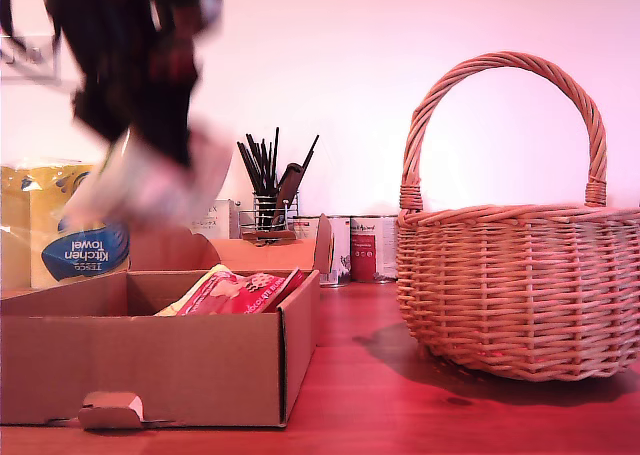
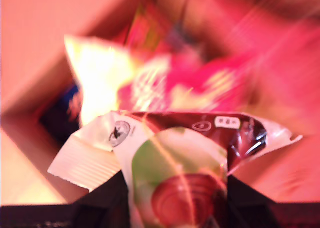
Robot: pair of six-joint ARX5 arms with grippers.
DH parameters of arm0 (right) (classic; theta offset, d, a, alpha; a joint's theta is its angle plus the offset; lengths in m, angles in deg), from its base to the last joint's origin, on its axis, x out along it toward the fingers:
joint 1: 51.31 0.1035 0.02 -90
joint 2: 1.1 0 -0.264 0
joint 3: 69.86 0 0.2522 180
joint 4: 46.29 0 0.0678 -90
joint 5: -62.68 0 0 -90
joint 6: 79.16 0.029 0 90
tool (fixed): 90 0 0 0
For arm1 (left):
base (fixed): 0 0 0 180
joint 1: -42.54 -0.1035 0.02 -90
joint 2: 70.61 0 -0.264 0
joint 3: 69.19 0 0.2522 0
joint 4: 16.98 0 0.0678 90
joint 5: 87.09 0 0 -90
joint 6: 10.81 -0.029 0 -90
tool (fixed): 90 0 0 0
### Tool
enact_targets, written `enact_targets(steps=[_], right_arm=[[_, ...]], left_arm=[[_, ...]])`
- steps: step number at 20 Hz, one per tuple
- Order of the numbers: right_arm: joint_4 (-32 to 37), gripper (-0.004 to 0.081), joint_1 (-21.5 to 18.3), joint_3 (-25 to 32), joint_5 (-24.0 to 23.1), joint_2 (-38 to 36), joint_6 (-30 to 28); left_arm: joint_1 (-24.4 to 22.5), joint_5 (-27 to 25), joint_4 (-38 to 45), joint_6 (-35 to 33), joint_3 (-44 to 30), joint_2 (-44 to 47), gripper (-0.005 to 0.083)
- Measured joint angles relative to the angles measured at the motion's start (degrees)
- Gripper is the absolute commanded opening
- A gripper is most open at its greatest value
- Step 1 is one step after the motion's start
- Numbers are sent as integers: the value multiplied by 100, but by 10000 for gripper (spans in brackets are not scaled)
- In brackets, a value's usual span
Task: Move the bags of Easter eggs from the cardboard box on the left into the woven basket on the right side.
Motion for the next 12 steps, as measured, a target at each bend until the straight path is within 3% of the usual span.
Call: enact_targets(steps=[5, 9, 12], right_arm=[[13, -13, 0, 0, -166, 0, -17], [13, -13, 0, 2, -328, 0, -17], [-50, -13, 0, 2, -479, 0, -20]], left_arm=[[170, 1851, 1340, 131, 13, 640, 251], [1012, 2044, 2509, 566, 15, 378, 254], [1663, 1639, 3362, 745, 15, -74, 256]])
